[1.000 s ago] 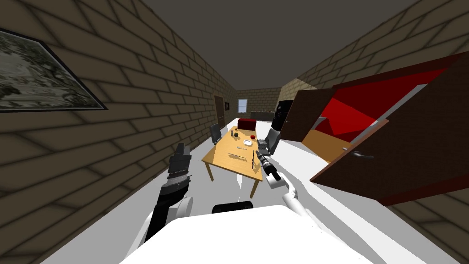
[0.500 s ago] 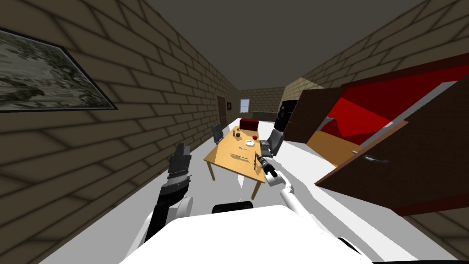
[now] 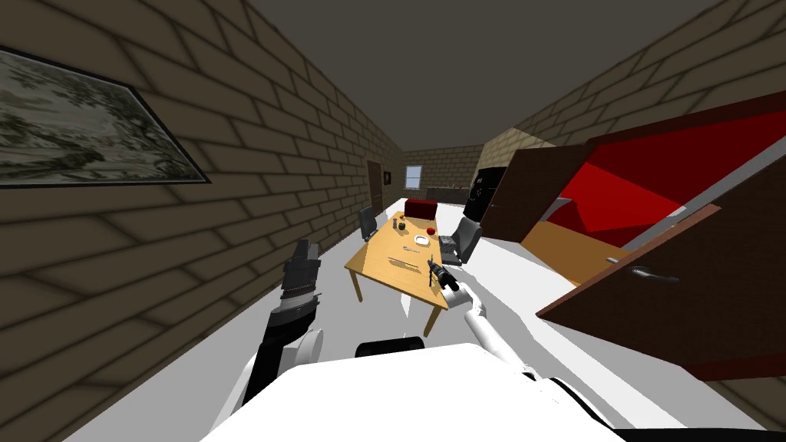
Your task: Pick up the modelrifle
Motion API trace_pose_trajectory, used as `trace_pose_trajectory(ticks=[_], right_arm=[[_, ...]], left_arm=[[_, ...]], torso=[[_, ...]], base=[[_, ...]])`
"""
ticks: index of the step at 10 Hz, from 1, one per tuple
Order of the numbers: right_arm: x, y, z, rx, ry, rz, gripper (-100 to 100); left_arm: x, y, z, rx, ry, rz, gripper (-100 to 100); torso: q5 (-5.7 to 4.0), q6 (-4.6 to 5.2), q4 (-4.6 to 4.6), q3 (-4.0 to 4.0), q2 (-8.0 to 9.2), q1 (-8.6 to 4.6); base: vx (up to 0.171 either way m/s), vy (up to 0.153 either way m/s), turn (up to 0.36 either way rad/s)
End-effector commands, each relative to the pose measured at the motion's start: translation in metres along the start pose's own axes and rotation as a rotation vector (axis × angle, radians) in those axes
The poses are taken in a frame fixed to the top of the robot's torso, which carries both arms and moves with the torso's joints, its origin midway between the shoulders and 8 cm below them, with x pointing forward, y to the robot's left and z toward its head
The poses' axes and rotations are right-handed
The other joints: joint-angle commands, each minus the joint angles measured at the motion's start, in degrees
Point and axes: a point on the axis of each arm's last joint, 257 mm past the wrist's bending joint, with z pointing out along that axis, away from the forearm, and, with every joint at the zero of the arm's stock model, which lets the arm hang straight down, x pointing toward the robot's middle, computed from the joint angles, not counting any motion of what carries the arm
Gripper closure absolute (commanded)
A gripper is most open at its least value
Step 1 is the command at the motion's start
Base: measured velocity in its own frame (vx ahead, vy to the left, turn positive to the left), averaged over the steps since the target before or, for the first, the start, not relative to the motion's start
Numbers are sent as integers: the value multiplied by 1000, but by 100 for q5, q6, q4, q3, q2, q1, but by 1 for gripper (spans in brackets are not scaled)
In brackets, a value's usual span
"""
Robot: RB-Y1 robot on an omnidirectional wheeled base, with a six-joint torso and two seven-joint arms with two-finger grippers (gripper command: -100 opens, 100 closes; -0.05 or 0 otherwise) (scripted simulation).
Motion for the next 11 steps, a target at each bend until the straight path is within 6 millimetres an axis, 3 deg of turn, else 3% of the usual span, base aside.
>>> trace_pose_trajectory(ticks=[1,11], right_arm=[[9,-11,4,30,22,-18,-100],[45,-77,27,280,213,-258,-100]], left_arm=[[0,0,0,0,0,0,0],[0,0,0,0,0,0,0]], torso=[[0,0,0,0,0,0],[0,2,-2,-5,-8,-1]], base=[[15,6,32],[30,10,44]])
